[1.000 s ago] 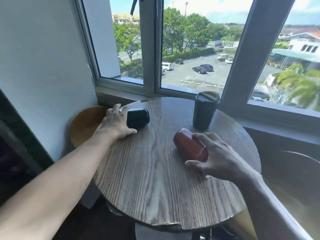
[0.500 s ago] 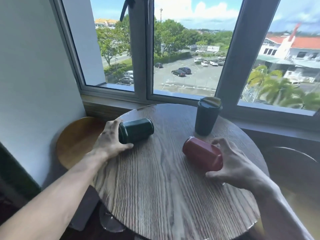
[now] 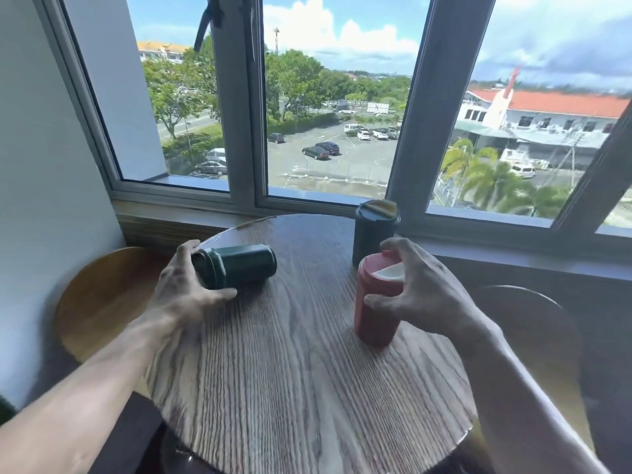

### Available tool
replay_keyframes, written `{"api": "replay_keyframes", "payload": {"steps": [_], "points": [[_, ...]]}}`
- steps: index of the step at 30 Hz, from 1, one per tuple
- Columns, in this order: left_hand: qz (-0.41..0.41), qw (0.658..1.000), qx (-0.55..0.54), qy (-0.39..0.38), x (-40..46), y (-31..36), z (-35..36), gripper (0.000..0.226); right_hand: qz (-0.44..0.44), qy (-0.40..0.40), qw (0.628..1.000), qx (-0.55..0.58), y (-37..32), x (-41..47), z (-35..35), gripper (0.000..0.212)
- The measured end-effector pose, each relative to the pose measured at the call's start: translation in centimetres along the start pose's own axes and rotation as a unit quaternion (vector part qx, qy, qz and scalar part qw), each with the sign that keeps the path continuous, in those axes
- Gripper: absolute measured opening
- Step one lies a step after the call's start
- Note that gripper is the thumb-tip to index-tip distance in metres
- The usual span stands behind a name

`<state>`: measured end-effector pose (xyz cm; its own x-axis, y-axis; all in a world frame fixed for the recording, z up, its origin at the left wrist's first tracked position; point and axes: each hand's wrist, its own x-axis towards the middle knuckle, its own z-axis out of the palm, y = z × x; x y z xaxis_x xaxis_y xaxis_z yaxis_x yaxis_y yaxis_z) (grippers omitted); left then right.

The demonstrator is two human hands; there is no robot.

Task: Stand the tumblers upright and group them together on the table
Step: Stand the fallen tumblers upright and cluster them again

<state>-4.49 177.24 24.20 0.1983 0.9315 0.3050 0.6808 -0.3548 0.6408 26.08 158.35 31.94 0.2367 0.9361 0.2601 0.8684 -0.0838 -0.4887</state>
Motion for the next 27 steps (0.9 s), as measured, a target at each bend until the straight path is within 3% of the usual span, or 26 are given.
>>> {"api": "replay_keyframes", "payload": {"steps": [5, 12, 19, 24, 27], "points": [[0.050, 0.998, -0.026, 0.003, 1.1, 2.6, -0.9, 0.097, -0.003, -0.001, 1.000, -0.017, -0.1, -0.2, -0.1, 0.083], [0.202, 0.967, 0.014, -0.157, 1.1, 10.6, 0.2, 0.088, -0.011, 0.002, 1.000, -0.028, 0.2, -0.1, -0.1, 0.086], [0.222, 0.959, -0.002, -0.176, 0.7, 12.3, 2.3, 0.103, -0.020, -0.011, 1.000, -0.003, 0.5, 0.1, -0.1, 0.085], [0.170, 0.940, -0.037, -0.292, 1.1, 11.6, 0.5, 0.107, -0.028, -0.021, 0.999, 0.008, 0.8, 0.1, 0.0, 0.075], [0.165, 0.960, -0.044, -0.221, 0.6, 11.6, 0.5, 0.095, -0.024, -0.007, 1.000, 0.014, 0.9, 0.3, 0.1, 0.072]]}}
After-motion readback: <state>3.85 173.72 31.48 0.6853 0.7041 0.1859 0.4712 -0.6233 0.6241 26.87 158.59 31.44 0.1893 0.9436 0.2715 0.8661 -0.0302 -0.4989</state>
